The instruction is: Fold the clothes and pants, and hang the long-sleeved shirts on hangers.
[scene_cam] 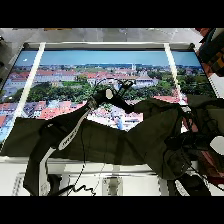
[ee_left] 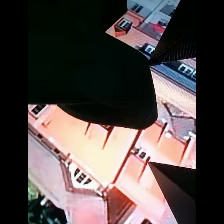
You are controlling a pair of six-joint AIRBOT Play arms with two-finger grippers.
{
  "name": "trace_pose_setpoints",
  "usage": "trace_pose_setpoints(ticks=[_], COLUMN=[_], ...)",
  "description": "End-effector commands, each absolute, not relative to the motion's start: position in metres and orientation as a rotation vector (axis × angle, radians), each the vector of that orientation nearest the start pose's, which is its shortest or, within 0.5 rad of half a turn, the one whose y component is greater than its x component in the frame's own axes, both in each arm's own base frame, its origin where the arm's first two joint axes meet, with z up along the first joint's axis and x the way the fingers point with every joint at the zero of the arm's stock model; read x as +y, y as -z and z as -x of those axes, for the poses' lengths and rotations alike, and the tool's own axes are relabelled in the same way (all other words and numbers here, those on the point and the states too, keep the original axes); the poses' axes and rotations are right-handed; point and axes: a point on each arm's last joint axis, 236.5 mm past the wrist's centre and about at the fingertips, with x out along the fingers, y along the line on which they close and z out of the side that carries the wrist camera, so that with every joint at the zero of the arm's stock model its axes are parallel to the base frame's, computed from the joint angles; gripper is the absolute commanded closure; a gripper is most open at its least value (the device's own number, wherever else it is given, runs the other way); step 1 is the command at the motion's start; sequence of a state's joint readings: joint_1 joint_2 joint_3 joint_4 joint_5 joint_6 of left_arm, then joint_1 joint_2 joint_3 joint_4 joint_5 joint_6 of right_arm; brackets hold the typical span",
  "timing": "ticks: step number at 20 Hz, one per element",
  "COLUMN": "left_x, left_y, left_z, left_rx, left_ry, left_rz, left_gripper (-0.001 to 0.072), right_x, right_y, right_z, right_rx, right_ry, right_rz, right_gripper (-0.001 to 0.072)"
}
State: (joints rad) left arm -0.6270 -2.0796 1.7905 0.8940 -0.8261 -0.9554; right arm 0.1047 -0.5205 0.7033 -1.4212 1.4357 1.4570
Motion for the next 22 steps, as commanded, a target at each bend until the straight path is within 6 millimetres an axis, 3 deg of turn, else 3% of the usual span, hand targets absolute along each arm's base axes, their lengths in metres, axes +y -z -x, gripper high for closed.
trace_pose_setpoints(ticks=[1, 4, 5, 7, 9, 11, 14, 16, 19, 22], left_x=[-0.457, -0.469, -0.473, -0.474, -0.462, -0.437, -0.368, -0.309, -0.229, -0.161], left_y=[0.09, 0.082, 0.077, 0.072, 0.068, 0.045, -0.028, -0.1, -0.204, -0.274], left_z=[-0.415, -0.429, -0.437, -0.448, -0.455, -0.475, -0.527, -0.556, -0.57, -0.566], left_rx=[0.91, 0.827, 0.787, 0.737, 0.712, 0.667, 0.571, 0.474, 0.331, 0.234], left_ry=[1.146, 1.102, 1.079, 1.049, 1.038, 0.972, 0.733, 0.559, 0.397, 0.276], left_rz=[-0.254, -0.246, -0.242, -0.259, -0.345, -0.46, -0.562, -0.567, -0.502, -0.463], left_gripper=[0.0024, 0.0053, 0.019, 0.0671, 0.0687, 0.0687, 0.0687, 0.0687, 0.0687, 0.0687], right_x=[0.052, 0.048, 0.048, 0.046, 0.042, 0.033, 0.021, 0.018, 0.017, 0.018], right_y=[-0.045, -0.044, -0.044, -0.044, -0.044, -0.045, -0.055, -0.066, -0.085, -0.098], right_z=[-0.193, -0.194, -0.194, -0.194, -0.195, -0.201, -0.224, -0.245, -0.271, -0.285], right_rx=[1.219, 1.22, 1.22, 1.22, 1.22, 1.199, 1.096, 1.003, 0.867, 0.786], right_ry=[-0.264, -0.252, -0.251, -0.246, -0.231, -0.199, -0.144, -0.088, -0.04, -0.026], right_rz=[0.062, 0.075, 0.075, 0.08, 0.095, 0.124, 0.158, 0.105, 0.031, 0.001], right_gripper=[0.0222, 0.0222, 0.0222, 0.0222, 0.0222, 0.0222, 0.0223, 0.0223, 0.0224, 0.0232])
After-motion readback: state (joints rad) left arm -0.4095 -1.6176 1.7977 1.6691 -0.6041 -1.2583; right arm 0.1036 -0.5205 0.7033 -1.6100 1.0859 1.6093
